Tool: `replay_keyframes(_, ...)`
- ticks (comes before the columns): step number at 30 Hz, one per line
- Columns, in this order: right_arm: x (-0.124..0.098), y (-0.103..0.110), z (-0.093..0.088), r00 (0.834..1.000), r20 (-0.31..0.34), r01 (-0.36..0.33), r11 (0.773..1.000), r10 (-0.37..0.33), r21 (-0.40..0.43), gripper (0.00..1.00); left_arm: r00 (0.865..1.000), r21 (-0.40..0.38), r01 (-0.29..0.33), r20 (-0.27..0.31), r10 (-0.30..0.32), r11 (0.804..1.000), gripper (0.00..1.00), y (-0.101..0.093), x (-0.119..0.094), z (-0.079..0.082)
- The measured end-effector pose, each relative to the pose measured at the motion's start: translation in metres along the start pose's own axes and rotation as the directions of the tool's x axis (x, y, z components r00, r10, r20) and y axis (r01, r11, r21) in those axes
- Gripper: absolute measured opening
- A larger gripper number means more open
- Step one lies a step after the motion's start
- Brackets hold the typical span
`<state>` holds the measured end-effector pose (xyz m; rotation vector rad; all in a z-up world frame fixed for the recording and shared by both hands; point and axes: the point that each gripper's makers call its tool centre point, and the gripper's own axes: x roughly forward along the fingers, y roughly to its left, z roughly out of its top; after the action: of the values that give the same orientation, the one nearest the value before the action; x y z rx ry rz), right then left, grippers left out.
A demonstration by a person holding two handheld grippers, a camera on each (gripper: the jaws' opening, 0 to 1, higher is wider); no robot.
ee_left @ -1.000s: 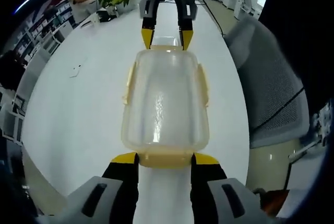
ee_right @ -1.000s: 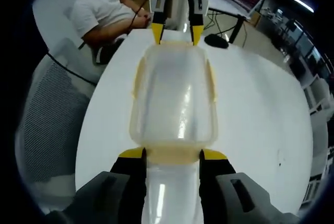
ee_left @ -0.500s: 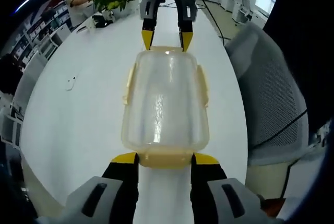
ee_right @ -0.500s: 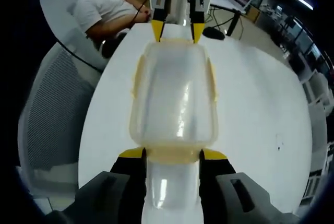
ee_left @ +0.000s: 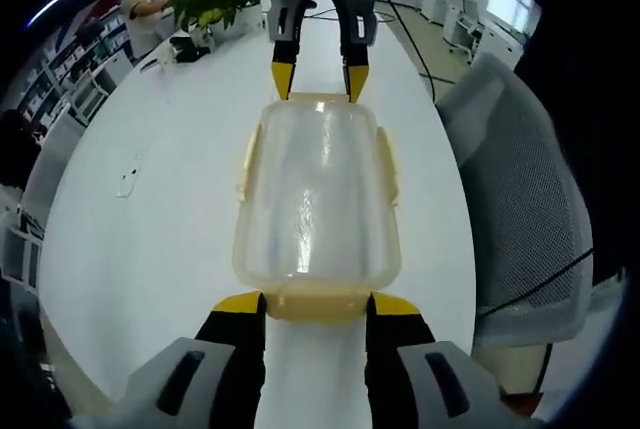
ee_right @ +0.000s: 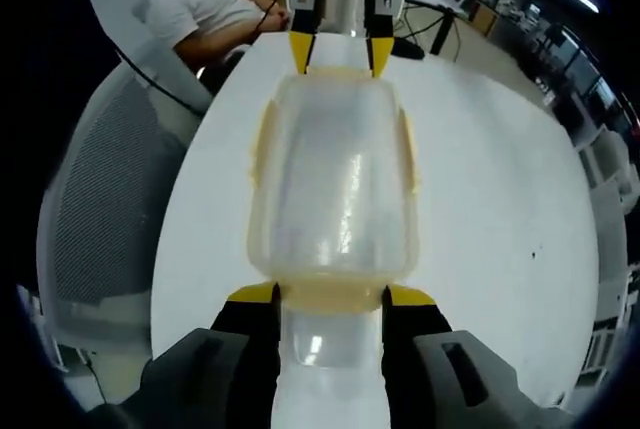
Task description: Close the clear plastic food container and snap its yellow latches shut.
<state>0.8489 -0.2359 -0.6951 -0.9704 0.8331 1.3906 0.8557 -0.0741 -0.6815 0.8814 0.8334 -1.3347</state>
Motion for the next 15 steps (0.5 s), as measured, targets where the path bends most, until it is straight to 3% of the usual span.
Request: replay_keyframes(15,-0.007,0.001,-0.039,0.999,-0.041,-0.015,1.0,0.016,0.006,0.36,1.0,-0.005,0.016,0.023,-0.016,1.0,0.33,-0.001,0.026,0.032)
